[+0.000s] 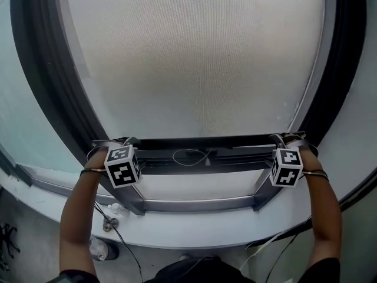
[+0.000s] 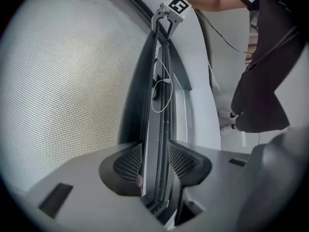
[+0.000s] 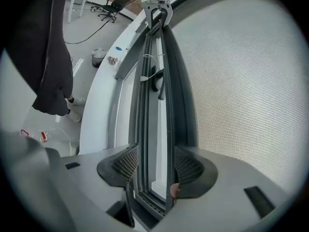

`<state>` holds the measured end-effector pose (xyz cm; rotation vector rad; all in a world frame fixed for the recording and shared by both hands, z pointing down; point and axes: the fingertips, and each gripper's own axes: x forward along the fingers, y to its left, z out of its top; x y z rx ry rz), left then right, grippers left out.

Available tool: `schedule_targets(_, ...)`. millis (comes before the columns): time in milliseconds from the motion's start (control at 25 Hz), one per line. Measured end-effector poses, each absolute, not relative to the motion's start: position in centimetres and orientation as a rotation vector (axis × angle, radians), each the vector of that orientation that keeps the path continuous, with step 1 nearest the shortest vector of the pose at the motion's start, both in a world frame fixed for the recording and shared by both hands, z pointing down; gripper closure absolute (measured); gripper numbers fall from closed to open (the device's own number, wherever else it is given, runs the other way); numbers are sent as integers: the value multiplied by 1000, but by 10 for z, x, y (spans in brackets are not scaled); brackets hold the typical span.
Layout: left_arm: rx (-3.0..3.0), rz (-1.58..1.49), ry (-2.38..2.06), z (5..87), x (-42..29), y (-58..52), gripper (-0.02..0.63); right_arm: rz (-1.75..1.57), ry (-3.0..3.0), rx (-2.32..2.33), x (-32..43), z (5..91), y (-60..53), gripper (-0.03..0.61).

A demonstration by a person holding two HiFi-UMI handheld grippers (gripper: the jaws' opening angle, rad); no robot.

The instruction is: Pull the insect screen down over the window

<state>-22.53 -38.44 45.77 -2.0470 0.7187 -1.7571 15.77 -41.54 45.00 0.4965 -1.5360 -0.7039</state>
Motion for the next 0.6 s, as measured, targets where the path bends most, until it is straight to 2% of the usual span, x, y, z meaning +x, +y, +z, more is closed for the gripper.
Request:
schedule_targets(160, -2022, -1779, 732, 486, -224, -386, 443, -722, -1513, 497, 157, 480, -417, 350)
schedule_targets(360, -2011, -1785, 744, 490, -225, -389, 443, -757, -1602, 593, 156, 478, -422, 350)
schedule_targets(600, -1981, -1819, 741, 491, -228, -392, 443, -611, -2175, 1203, 119, 443, -387, 350)
